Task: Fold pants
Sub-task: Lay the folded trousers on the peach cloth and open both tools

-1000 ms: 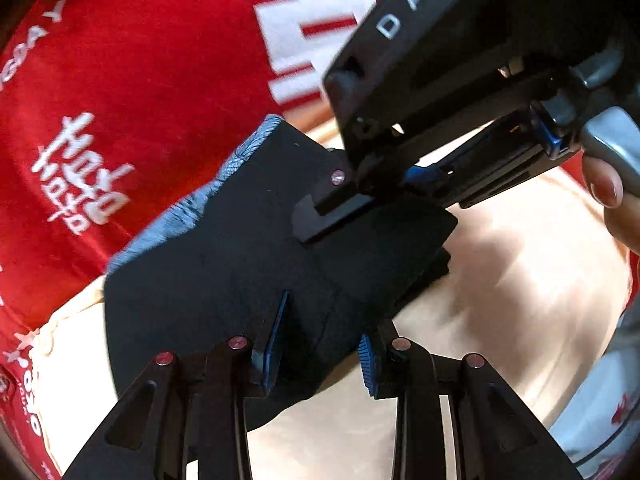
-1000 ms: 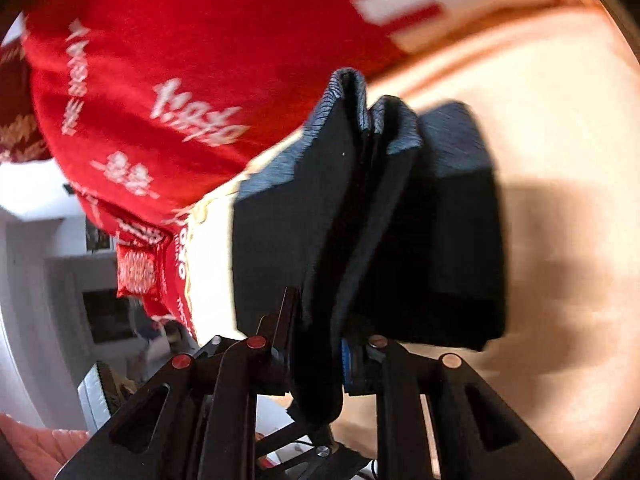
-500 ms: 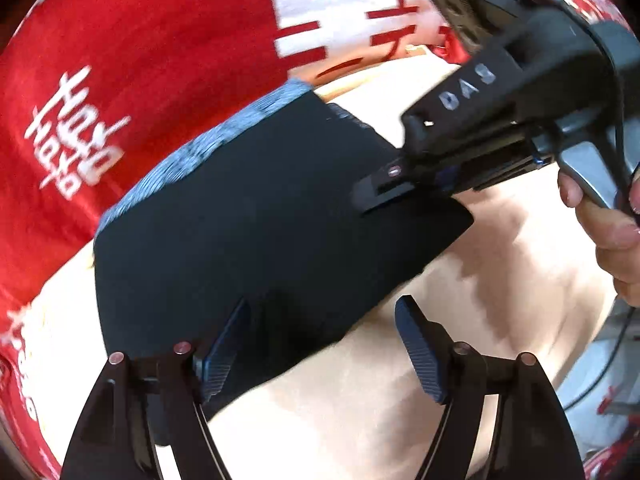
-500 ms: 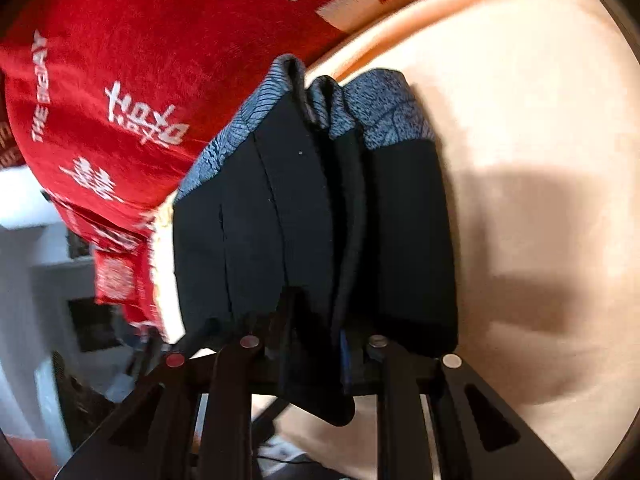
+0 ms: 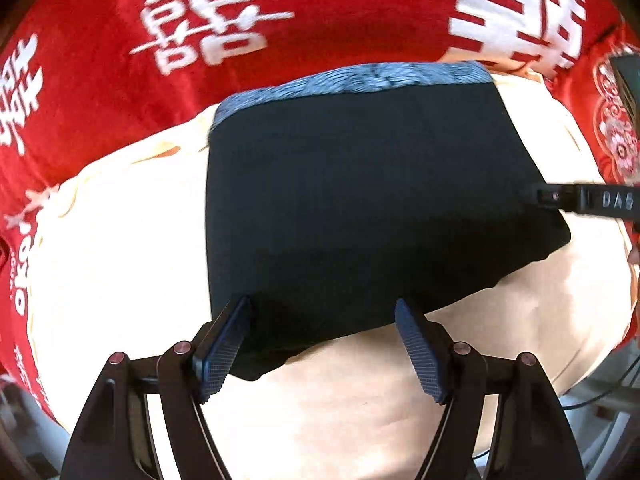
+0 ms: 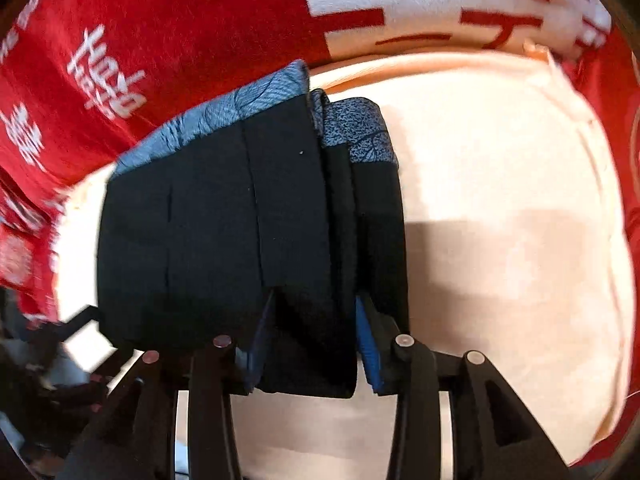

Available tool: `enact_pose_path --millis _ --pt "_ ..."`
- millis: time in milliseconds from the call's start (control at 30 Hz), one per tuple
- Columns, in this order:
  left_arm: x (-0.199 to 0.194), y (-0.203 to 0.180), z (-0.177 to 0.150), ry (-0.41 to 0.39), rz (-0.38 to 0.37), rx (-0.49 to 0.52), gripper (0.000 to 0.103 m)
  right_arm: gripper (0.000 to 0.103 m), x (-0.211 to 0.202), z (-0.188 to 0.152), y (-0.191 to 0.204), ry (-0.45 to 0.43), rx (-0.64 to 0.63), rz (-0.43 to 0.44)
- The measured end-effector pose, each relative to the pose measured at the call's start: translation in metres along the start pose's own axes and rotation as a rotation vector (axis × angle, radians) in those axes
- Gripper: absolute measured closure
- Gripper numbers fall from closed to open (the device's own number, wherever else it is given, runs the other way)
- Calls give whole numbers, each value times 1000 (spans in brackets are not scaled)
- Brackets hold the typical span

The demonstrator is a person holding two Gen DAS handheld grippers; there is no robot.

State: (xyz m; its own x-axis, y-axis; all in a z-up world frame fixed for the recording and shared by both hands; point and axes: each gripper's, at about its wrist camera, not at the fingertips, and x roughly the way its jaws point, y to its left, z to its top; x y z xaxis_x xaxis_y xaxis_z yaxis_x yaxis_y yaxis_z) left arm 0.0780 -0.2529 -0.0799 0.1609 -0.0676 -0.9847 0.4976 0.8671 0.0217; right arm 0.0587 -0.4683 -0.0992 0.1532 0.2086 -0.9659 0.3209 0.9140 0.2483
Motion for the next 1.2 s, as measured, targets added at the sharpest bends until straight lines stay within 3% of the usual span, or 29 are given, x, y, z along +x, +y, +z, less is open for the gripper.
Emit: enact_pose_path --millis 167,433,800,1200 --pt "8 24 1 26 -4 -37 27 50 -3 -3 15 -27 -41 -119" --pt "11 50 -4 60 -19 -68 27 50 -15 -10 21 -18 8 -173" --pt "9 64 -3 62 -25 -64 27 38 -20 -33 17 11 56 -223" --pt "3 102 22 25 11 -159 27 38 -33 -51 1 37 69 -236"
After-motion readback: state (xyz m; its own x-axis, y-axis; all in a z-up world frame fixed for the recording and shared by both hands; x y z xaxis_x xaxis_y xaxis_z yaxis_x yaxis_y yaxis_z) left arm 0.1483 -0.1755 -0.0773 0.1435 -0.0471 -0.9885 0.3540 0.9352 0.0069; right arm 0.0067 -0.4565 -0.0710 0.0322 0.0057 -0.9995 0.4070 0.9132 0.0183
